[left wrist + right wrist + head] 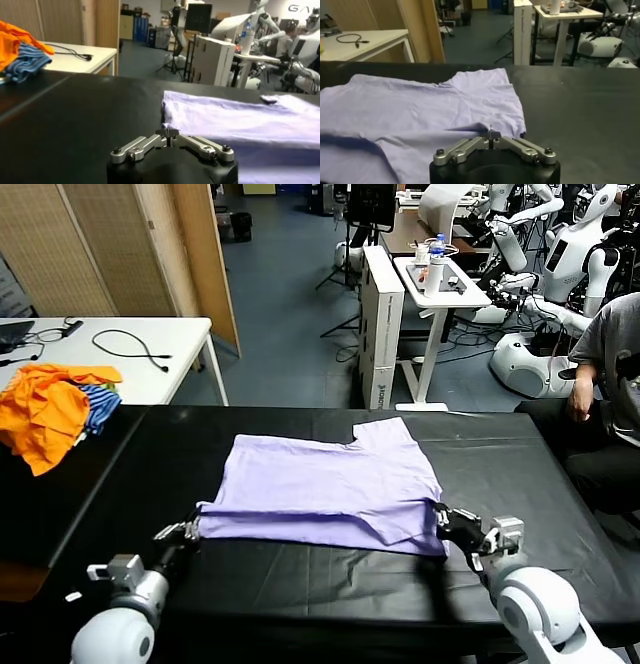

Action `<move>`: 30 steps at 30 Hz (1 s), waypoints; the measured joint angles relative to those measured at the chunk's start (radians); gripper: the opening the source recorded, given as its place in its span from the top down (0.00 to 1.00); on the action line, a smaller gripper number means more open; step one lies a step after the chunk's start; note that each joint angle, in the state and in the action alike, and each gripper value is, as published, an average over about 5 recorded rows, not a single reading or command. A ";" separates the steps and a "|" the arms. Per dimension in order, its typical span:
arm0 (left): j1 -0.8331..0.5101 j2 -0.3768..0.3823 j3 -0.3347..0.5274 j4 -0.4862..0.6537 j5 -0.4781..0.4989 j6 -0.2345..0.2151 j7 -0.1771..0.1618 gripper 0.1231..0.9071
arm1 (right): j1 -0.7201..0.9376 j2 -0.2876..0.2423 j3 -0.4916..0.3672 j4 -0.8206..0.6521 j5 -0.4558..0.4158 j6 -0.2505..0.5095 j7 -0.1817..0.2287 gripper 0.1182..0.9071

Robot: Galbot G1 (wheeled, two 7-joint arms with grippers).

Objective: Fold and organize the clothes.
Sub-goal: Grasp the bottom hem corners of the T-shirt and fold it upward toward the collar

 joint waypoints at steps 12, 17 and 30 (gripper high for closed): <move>-0.061 0.023 0.038 0.055 -0.001 0.008 -0.004 0.95 | -0.014 -0.009 0.011 0.008 0.000 -0.036 -0.026 0.56; -0.050 0.015 0.029 0.036 -0.002 0.012 -0.006 0.62 | -0.061 -0.028 0.041 0.058 -0.016 -0.060 -0.026 0.21; 0.057 -0.029 -0.010 -0.038 0.026 0.020 -0.006 0.00 | -0.240 -0.033 0.102 0.166 -0.068 -0.034 -0.044 0.00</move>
